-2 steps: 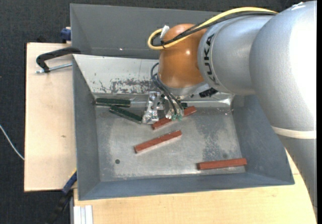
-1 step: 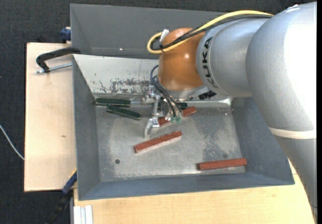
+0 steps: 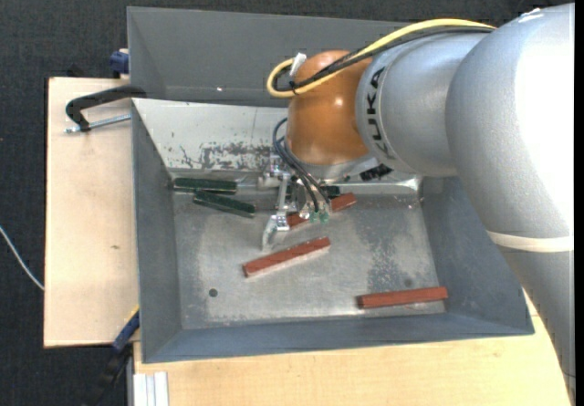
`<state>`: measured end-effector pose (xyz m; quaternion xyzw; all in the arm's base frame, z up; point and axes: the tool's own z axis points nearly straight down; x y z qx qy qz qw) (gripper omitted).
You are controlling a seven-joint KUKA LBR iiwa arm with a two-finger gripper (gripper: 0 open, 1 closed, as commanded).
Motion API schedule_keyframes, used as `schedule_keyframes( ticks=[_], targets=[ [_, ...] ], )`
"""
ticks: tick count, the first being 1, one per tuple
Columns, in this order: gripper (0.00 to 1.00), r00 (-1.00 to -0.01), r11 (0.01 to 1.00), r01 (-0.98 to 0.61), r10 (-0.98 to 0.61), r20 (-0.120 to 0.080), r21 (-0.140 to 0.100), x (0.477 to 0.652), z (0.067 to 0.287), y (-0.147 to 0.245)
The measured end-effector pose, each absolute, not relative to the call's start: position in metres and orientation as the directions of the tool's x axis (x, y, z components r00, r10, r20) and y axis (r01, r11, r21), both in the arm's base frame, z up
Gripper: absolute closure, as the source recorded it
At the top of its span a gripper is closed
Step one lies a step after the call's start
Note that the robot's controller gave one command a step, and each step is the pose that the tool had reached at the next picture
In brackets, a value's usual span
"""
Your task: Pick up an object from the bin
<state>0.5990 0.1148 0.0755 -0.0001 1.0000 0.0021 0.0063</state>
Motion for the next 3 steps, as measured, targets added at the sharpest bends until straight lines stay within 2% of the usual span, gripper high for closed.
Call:
schedule_keyframes(
  ticks=[1, 2, 3],
  targets=[
    [0.00, -0.995, 0.995, -0.096, -0.096, -0.004, 0.003, 0.568, 0.080, 0.095],
    [1.00, -0.944, 0.944, -0.329, -0.329, 0.007, 0.000, 0.540, 0.077, 0.022],
    [1.00, -0.944, 0.944, -0.329, -0.329, 0.007, 0.000, 0.540, 0.077, 0.022]
  ],
)
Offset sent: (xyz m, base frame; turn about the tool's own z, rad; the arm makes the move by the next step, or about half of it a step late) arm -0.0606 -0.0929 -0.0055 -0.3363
